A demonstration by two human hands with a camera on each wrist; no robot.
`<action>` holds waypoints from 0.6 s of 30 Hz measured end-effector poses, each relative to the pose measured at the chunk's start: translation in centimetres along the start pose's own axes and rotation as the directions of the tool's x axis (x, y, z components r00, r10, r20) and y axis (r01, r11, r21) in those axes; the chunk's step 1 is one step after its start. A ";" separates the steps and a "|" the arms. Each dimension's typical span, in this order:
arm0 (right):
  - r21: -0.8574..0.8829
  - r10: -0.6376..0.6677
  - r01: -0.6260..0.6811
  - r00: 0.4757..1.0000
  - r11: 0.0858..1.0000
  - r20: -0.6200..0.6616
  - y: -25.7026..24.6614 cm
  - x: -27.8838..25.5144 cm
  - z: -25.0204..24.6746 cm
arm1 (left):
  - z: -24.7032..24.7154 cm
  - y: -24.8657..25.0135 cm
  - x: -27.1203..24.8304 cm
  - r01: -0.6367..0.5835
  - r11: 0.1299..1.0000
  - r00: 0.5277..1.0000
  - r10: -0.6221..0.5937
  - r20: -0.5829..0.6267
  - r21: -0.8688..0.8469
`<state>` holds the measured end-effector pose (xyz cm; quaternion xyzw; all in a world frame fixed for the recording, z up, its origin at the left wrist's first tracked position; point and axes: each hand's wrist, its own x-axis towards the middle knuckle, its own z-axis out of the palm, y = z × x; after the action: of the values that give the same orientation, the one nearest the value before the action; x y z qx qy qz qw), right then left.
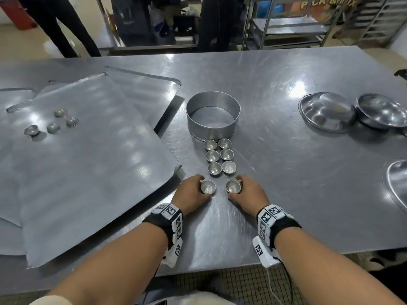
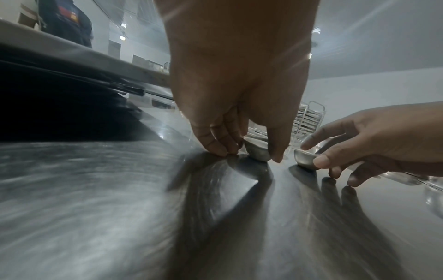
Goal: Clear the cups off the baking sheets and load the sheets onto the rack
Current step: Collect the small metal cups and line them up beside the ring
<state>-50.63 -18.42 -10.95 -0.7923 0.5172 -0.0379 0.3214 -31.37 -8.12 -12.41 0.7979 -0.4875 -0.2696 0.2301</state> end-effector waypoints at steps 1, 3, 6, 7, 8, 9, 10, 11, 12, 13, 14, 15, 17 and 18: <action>0.002 0.006 -0.006 1.000 1.000 -0.008 0.0 0.1 0.0 | 0.1 -0.1 0.1 0.015 1.000 1.000 -0.015 -0.010 0.004; 0.007 0.010 -0.010 1.000 1.000 -0.020 0.2 0.3 0.0 | 0.1 -0.1 0.3 0.027 1.000 1.000 -0.027 -0.015 0.009; 0.012 0.009 -0.009 1.000 1.000 -0.025 0.5 0.6 -0.1 | 0.4 0.0 0.4 0.017 1.000 1.000 -0.017 -0.017 0.011; 0.016 0.010 -0.010 1.000 1.000 -0.025 0.6 0.6 -0.1 | 0.5 0.1 0.5 0.009 1.000 1.000 -0.009 -0.015 0.013; 0.022 0.011 -0.010 1.000 1.000 -0.025 0.7 0.7 -0.1 | 0.6 0.1 0.6 0.003 1.000 1.000 -0.003 -0.010 0.016; 0.027 0.009 -0.008 1.000 1.000 -0.023 0.7 0.8 -0.2 | 0.7 0.2 0.7 -0.001 1.000 1.000 0.001 -0.003 0.020; 0.030 0.004 -0.004 1.000 1.000 -0.022 0.8 0.9 -0.2 | 0.7 0.4 0.7 -0.004 1.000 1.000 0.004 0.000 0.020; 0.033 -0.001 0.002 1.000 0.999 -0.021 0.8 1.0 -0.3 | 0.8 0.4 0.7 -0.005 1.000 1.000 0.005 0.000 0.018; 0.034 -0.006 0.007 1.000 0.999 -0.020 0.9 1.1 -0.3 | 0.8 0.5 0.8 -0.009 1.000 1.000 0.009 -0.003 0.017; 0.036 -0.012 0.013 1.000 0.999 -0.020 0.9 1.2 -0.3 | 0.9 0.6 0.8 -0.015 1.000 1.000 0.015 -0.007 0.017; 0.037 -0.016 0.017 1.000 0.999 -0.020 1.0 1.2 -0.3 | 0.9 0.6 0.9 -0.021 1.000 1.000 0.021 -0.008 0.018; 0.038 -0.020 0.021 1.000 0.999 -0.021 1.0 1.3 -0.3 | 0.9 0.7 1.0 -0.025 1.000 1.000 0.025 -0.008 0.018; 0.036 -0.027 0.027 0.999 0.999 -0.020 1.1 1.4 -0.3 | 1.0 0.8 1.0 -0.026 0.999 1.000 0.026 -0.005 0.021; 0.036 -0.031 0.031 0.999 0.999 -0.021 1.0 1.5 -0.3 | 0.9 0.9 1.1 -0.027 0.999 1.000 0.027 -0.005 0.024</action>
<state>-50.90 -20.10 -11.66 -0.7938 0.5073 -0.0602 0.3299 -32.15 -9.59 -12.79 0.7947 -0.5008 -0.2586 0.2252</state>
